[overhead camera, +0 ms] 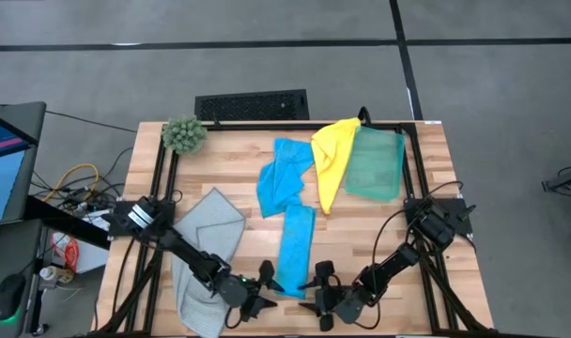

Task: Fold microfiber towels
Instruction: Fold the blue microfiber cloth

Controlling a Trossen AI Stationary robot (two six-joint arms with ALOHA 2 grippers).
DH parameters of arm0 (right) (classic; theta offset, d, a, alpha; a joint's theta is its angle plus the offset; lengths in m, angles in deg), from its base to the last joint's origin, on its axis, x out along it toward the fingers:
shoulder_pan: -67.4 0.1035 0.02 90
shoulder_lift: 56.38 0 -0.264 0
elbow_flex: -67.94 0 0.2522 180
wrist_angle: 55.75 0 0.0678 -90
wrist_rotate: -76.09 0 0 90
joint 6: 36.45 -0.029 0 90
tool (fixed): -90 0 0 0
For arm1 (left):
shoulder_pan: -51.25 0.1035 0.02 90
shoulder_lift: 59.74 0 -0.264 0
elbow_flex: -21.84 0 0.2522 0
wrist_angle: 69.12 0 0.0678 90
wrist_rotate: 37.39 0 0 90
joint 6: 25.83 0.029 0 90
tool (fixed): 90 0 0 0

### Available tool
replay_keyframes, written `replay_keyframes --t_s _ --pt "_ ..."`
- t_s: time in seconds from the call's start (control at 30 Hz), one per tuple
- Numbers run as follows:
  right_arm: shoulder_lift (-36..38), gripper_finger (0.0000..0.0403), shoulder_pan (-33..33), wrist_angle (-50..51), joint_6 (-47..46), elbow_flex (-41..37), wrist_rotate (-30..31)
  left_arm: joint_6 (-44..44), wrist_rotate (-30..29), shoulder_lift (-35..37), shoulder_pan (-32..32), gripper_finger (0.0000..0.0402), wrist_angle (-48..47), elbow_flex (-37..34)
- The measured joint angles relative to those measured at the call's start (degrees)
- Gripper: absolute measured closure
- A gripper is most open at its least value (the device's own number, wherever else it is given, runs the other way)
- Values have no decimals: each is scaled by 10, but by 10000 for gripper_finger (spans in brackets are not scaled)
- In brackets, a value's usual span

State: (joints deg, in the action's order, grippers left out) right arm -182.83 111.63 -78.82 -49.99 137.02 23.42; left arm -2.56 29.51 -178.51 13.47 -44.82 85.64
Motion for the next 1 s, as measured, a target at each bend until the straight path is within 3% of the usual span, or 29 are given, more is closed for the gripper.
replay_keyframes --t_s 0.23,0.33,0.53,0.8,1.0 --pt "-1 174 4 10 -6 0 7 -99 18 1 35 212 -79 2" --pt "-2 183 4 10 -11 0 5 -99 57 2 45 238 -88 2" --pt "-2 205 3 11 -20 0 10 -81 61 2 40 289 -91 2" --pt "-3 321 4 15 -32 -2 22 -119 47 -1 29 384 -74 0" --pt "23 390 6 29 -27 -4 16 -119 -8 23 14 388 -120 18"
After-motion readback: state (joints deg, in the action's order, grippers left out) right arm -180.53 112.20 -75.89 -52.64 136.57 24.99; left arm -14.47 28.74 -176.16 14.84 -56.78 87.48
